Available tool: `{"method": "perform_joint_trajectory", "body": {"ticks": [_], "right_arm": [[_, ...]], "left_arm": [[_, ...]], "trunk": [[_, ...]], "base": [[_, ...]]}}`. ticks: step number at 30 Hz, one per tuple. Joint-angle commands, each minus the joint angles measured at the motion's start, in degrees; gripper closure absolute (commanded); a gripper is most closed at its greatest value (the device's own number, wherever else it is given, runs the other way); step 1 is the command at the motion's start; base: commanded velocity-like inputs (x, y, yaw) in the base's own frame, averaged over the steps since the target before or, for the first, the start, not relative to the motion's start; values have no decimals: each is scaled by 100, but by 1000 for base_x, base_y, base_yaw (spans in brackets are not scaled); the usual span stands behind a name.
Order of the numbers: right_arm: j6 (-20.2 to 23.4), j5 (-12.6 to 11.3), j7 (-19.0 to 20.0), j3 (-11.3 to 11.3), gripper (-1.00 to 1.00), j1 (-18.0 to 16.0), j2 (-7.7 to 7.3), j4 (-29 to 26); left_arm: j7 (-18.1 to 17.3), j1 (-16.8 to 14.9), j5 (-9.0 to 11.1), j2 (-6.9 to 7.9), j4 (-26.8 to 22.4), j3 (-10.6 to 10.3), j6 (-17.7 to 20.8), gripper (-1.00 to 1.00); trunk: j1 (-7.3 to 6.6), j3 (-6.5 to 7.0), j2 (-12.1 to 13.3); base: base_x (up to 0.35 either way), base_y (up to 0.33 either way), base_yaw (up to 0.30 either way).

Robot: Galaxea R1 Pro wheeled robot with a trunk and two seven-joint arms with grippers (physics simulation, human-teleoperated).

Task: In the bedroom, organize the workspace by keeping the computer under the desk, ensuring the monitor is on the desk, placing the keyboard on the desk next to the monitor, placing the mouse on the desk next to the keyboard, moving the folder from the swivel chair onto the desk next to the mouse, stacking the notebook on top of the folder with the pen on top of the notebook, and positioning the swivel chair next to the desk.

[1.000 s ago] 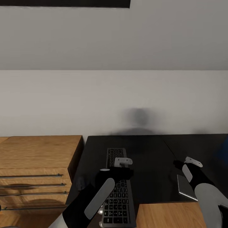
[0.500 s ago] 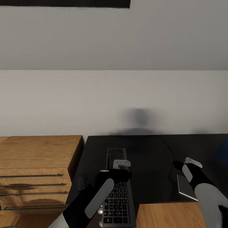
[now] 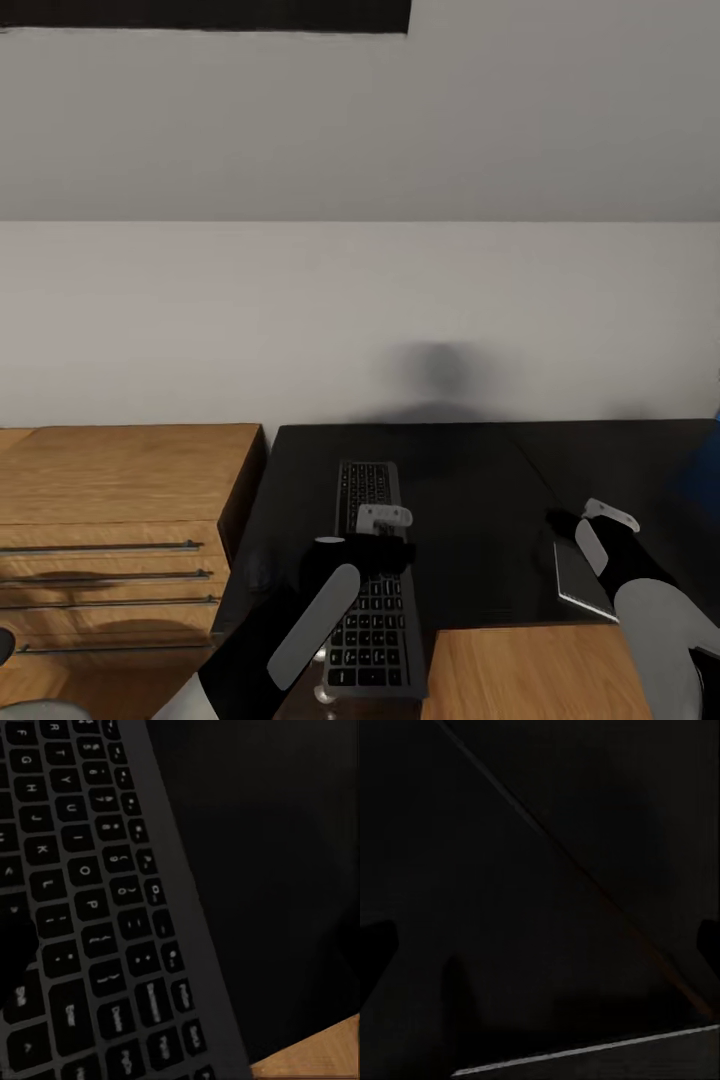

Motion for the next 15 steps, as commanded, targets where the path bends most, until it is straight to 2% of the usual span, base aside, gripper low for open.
{"method": "perform_joint_trajectory", "body": {"ticks": [1, 7, 15], "right_arm": [[24, -46, -33, -2, -100, -3, 1, -8], [24, -46, -48, -2, -100, -3, 3, -10], [24, -46, -51, -2, -100, -3, 3, -14]], "left_arm": [[60, -6, 60, 1, -14, -7, 4, -100], [57, -6, 61, 1, -21, -7, 5, -100], [52, -6, 60, 1, -24, -7, 5, -100]], "trunk": [[-3, -6, -4], [-3, -6, -4], [-3, -6, -4]], "base": [[-288, 0, 0], [-206, 0, 0], [-40, 0, 0]]}}
